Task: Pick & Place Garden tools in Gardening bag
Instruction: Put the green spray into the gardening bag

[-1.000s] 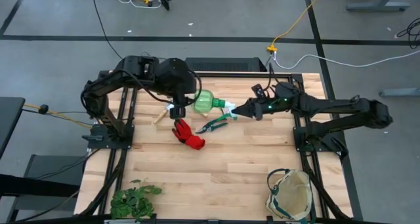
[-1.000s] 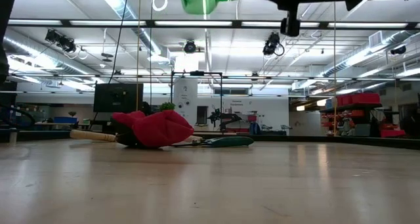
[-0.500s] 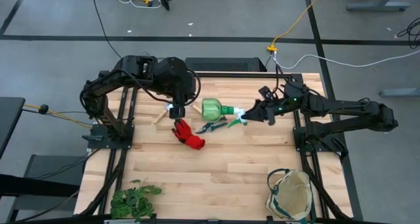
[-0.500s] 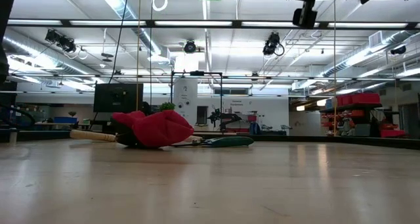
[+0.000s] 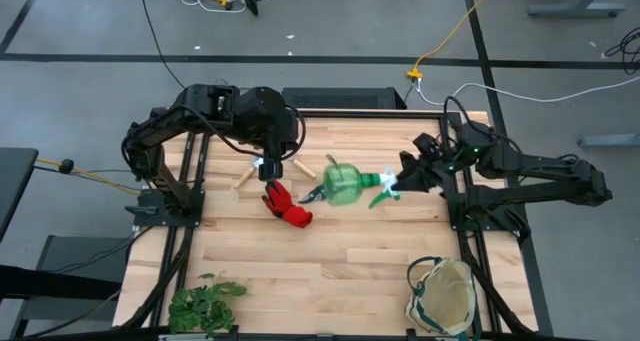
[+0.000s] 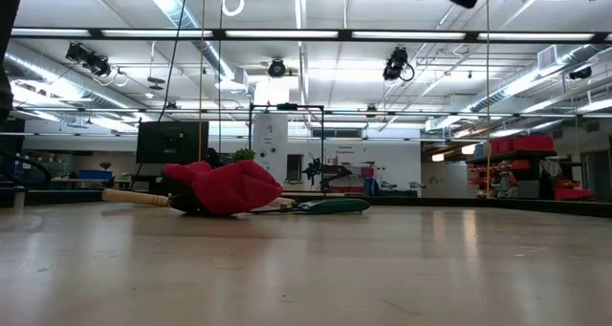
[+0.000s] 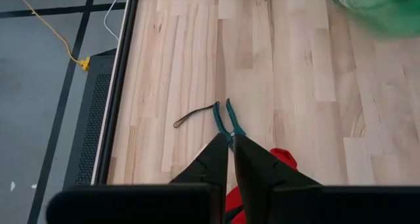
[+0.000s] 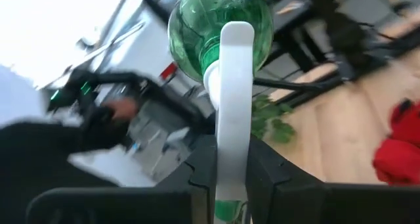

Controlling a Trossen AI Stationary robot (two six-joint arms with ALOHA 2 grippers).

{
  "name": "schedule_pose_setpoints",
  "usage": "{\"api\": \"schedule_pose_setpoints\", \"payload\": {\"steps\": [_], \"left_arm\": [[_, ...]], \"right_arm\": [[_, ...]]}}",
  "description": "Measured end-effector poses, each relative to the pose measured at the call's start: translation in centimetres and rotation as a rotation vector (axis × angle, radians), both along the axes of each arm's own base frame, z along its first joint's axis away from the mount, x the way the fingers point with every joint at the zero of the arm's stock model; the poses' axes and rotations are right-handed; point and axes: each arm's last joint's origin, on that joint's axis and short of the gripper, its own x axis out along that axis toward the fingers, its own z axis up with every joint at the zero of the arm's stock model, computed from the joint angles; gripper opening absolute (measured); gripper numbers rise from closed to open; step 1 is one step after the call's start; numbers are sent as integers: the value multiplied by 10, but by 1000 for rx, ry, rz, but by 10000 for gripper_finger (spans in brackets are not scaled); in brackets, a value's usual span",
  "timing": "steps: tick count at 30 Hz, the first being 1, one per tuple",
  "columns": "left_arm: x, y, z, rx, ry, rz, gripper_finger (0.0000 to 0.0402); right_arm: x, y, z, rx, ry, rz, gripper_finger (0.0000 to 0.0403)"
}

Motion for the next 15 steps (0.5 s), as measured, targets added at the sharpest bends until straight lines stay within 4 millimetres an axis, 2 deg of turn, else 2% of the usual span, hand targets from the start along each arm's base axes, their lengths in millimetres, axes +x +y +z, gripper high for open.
{"api": "schedule_pose_setpoints", "payload": {"steps": [8, 15], "left_arm": [[0, 0, 0, 0, 0, 0, 30], [0, 0, 0, -1, -1, 1, 30]], "right_arm": [[-13, 7, 6, -141, -121, 190, 52], [-14, 7, 6, -151, -130, 218, 52]]}}
